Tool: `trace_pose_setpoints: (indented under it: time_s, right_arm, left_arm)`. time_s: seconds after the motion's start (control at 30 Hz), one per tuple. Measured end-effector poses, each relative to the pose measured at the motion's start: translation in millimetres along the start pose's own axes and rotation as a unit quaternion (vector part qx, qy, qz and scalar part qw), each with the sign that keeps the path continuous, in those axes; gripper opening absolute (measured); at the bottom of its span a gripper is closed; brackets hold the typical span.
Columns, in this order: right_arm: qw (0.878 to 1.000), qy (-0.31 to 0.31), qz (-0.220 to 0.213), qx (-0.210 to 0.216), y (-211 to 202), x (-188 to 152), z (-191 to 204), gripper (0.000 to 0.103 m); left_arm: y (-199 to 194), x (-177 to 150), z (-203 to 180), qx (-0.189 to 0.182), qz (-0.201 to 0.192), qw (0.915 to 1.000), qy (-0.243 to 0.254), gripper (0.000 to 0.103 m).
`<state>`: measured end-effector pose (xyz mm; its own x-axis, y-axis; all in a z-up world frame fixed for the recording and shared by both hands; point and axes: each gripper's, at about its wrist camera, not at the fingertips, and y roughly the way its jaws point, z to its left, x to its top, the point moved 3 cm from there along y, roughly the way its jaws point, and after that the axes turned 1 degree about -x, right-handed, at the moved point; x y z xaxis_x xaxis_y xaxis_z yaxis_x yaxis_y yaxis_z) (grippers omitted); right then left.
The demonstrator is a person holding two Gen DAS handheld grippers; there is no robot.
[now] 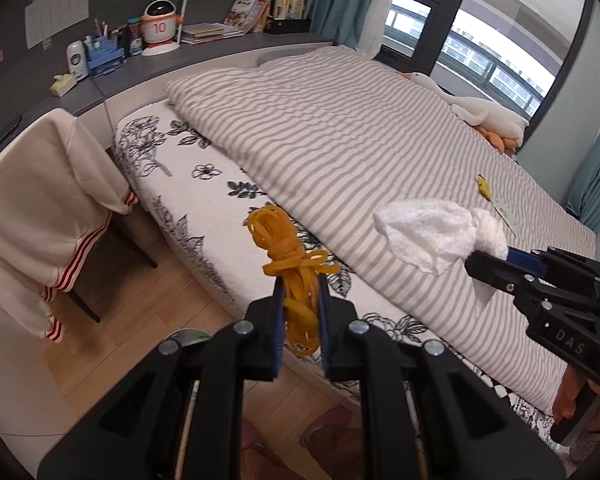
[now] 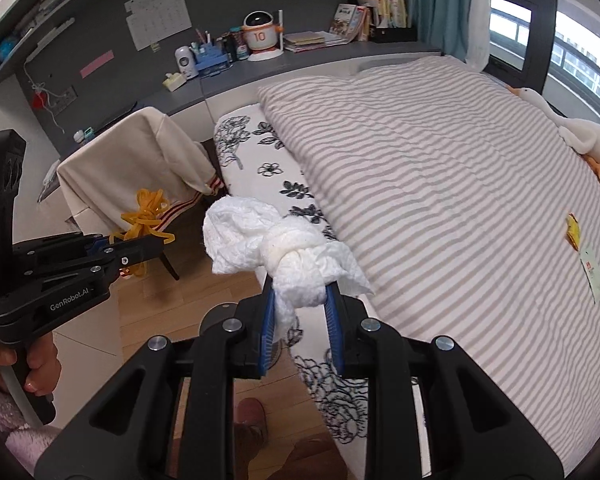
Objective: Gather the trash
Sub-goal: 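Carry the rubber bands and tissue with both tools over the grey bin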
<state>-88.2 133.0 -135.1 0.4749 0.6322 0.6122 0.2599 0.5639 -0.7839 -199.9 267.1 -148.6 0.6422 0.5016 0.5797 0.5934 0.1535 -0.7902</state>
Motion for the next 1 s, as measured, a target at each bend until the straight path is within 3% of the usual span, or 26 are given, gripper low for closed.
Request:
trace_pose_setpoints:
  time_s: [0.3,0.6,0.8,1.0]
  right_arm:
    - [0.997,-0.052,0.028,0.042,42.4,2.6,122.1,0.021]
    - [0.988,-0.107,0.079,0.075,90.8,-11.6,198.1,0.022]
    - [0.979,-0.137,0.116,0.092,148.9,-27.6,222.6,0.022]
    - [0.97,-0.167,0.151,0.096,235.0,-61.5,232.2,0.022]
  left_arm:
    - [-30.1,-35.2,115.8,0.044,0.011,0.998,-0.044,0.014]
    - [-35.5,-68.8,182.3,0.064,0.021,0.9937,-0.089,0.014]
    - [-9.8,-98.2,213.5,0.067,0.034,0.9891,-0.127,0.014]
    - [51.7,-140.4,239.2,0.075,0.067,0.9842,-0.146,0.015]
